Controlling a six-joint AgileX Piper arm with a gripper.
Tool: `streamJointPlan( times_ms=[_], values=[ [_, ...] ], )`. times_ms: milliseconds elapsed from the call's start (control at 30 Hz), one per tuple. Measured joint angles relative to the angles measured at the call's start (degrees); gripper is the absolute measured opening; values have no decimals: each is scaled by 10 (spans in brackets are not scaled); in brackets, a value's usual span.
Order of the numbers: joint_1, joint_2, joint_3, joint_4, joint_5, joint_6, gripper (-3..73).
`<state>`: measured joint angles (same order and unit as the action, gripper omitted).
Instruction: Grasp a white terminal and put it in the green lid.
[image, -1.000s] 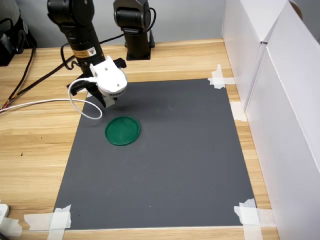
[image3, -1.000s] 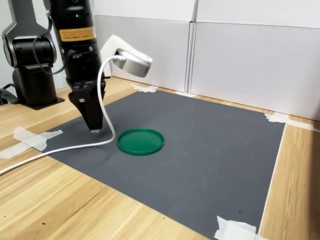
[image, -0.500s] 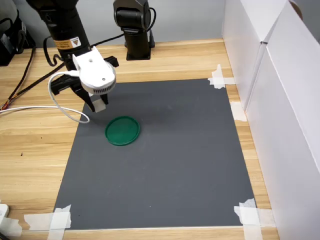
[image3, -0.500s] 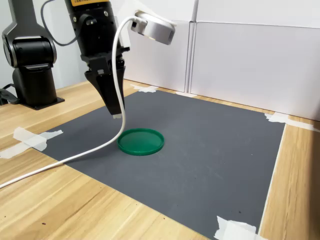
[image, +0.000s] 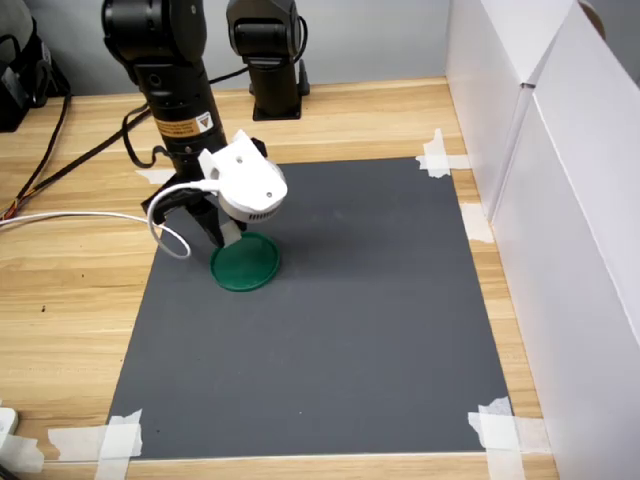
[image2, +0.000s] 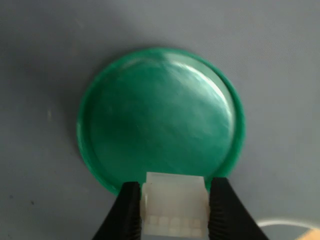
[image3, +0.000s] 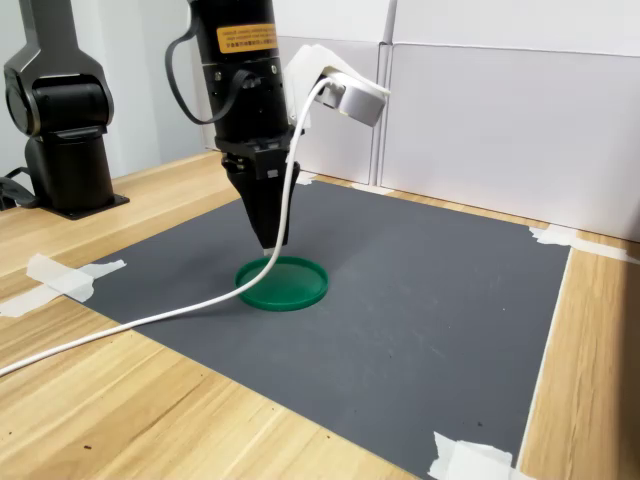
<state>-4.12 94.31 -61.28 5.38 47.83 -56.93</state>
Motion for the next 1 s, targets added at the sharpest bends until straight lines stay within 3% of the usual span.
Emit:
streamJointPlan(
  times_ms=[1000],
  values=[
    [6, 35, 0, -6, -22, 1, 322]
  ],
)
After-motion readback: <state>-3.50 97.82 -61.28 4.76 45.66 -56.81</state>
